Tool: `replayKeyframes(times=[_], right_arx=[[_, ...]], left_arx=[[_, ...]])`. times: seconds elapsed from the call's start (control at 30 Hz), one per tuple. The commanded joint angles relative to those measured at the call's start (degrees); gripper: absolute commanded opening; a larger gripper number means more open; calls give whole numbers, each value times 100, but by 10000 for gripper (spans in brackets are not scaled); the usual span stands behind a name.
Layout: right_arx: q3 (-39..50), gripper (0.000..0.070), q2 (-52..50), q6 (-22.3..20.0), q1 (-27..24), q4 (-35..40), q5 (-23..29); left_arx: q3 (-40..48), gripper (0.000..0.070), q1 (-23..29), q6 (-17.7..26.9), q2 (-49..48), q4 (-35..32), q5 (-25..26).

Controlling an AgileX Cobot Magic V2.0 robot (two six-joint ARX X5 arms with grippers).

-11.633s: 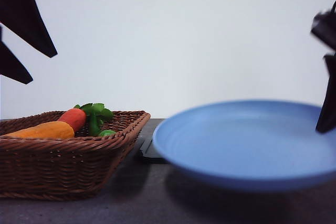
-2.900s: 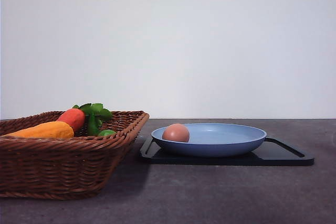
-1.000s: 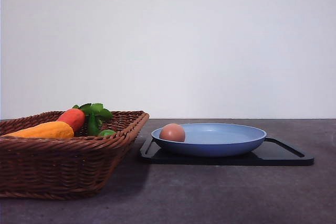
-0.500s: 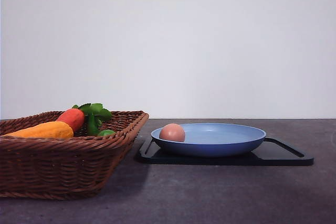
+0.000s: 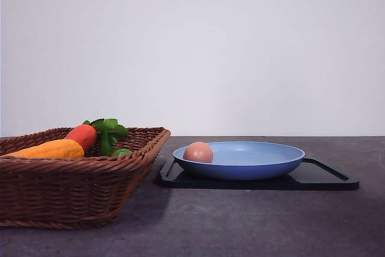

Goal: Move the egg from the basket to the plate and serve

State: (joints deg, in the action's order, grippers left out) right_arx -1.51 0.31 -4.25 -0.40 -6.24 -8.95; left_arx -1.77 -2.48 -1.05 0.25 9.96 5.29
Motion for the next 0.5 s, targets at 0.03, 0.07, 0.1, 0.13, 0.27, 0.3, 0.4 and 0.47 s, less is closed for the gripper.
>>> replayKeyframes(times=[0.03,0.07,0.1,0.13,0.27,0.3,0.4,0.47], right_arx=[[97,0,-10,-22,0,-2,-7],[97,0,-10,-24,0,-61,-7],[97,0,-10,-23,0,-100,-7],[97,0,-10,-22,0,-115,-7],[97,0,-10,-26,0,-31,-3],[97,0,-10,-26,0,8,-3],[97,0,-10,-26,0,66,-4],[97,0,-10,-26,0,64,-4]], left_arx=[[154,0,11,-27,-9,-84,3],[154,0,11,-27,-9,-85,3],[154,0,11,-27,-9,-85,2],[154,0,11,-27,-9,-84,1],[154,0,11,-27,-9,-83,2],[154,0,11,-27,-9,-84,1],[154,0,11,-27,-9,-83,1],[154,0,11,-27,-9,-85,2]])
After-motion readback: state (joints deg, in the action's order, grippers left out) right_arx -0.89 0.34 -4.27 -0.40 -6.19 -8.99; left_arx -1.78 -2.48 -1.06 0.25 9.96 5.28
